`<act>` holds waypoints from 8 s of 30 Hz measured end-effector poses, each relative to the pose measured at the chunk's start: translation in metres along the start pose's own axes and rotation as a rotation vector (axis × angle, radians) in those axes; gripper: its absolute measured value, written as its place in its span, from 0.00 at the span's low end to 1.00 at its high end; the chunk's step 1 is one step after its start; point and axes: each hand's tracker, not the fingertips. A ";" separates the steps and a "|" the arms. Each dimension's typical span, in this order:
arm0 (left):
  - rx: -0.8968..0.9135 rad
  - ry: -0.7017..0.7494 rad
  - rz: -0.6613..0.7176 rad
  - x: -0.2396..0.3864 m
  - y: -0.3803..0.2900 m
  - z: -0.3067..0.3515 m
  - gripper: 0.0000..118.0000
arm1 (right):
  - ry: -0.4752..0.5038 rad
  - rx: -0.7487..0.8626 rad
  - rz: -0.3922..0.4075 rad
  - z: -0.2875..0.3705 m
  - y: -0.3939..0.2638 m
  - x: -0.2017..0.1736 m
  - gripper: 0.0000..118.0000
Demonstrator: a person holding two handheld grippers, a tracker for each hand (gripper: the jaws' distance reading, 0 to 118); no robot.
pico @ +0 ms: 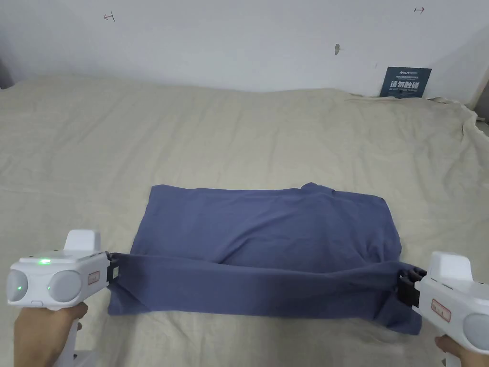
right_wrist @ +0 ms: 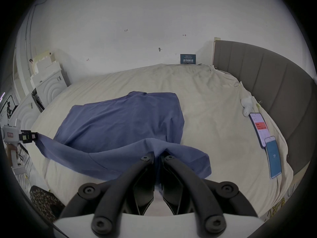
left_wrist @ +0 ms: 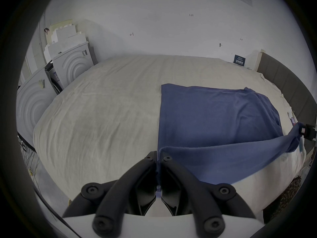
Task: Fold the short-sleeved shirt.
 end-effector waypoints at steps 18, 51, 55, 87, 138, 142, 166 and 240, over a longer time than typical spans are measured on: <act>-0.221 0.095 -0.087 0.036 0.015 -0.118 0.01 | -0.082 -0.249 0.012 -0.130 0.009 -0.006 0.04; 0.383 -0.062 0.050 0.029 -0.022 0.118 0.00 | -0.086 0.424 0.096 0.136 -0.007 -0.042 0.00; 0.336 -0.073 0.044 0.028 -0.025 0.111 0.00 | -0.096 0.405 0.100 0.127 -0.004 -0.039 0.00; -0.308 -0.046 0.022 0.029 -0.022 -0.046 0.06 | -0.102 0.119 0.004 0.027 -0.019 -0.002 0.22; -0.308 -0.054 0.116 -0.021 -0.119 0.014 0.06 | 0.011 -0.280 -0.106 0.027 -0.146 0.018 0.06; -0.306 -0.037 0.101 -0.016 -0.117 0.024 0.09 | 0.008 -0.265 -0.116 0.032 -0.142 0.017 0.08; 0.350 -0.109 0.108 0.026 -0.008 0.140 0.20 | -0.076 0.371 0.064 0.143 -0.002 -0.036 0.19; -0.112 -0.137 -0.057 0.014 0.121 -0.121 0.00 | -0.060 -0.262 0.073 -0.190 0.097 0.013 0.00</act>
